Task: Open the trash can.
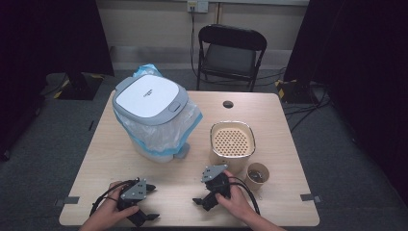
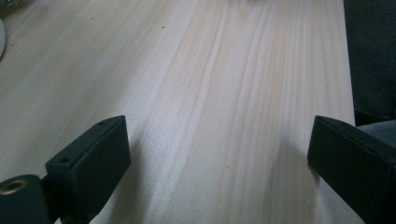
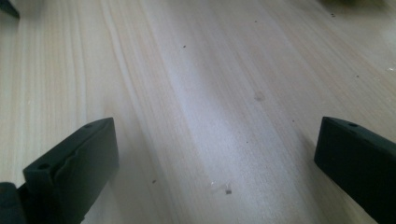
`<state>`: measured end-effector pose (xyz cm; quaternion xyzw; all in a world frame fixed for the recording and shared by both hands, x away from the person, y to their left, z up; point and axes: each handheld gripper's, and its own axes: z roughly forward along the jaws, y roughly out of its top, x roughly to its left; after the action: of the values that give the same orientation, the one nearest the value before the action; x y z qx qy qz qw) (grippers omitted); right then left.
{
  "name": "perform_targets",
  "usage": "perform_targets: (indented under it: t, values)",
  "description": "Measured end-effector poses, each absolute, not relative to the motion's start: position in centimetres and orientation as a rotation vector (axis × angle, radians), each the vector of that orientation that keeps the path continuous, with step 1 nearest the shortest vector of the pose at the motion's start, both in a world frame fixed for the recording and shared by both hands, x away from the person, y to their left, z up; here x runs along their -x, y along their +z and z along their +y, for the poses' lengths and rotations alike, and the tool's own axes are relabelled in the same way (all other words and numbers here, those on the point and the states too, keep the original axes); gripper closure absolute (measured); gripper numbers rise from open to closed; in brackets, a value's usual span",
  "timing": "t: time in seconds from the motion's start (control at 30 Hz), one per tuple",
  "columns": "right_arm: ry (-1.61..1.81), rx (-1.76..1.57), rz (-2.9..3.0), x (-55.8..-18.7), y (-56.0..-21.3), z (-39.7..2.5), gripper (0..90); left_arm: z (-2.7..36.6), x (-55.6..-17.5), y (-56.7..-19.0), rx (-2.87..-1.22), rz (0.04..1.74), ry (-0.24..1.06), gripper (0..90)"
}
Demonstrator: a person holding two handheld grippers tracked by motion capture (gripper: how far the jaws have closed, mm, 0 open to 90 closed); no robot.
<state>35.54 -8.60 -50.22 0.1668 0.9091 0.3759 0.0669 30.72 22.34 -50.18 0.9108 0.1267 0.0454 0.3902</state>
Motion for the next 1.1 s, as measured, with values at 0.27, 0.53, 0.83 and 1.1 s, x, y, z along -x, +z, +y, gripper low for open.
perform_targets:
  t: [0.27,0.53,0.83,1.1]
  values:
    - [1.043,-0.449,2.808,-35.4,-49.6,-8.5,1.5,22.3,-30.7,-50.2,-2.314,0.320,0.111,5.0]
    - [1.036,-0.353,2.861,-35.1,-47.6,-8.3,18.6,22.3,-30.7,-50.2,-2.315,0.319,0.111,5.0]
    - [1.090,-0.338,2.890,-35.4,-43.6,-8.4,24.4,22.3,-30.7,-50.2,-2.313,0.322,0.112,5.0]
    - [1.122,-0.358,2.873,-36.4,-40.7,-8.5,24.6,22.3,-30.7,-50.2,-2.318,0.323,0.115,5.0]
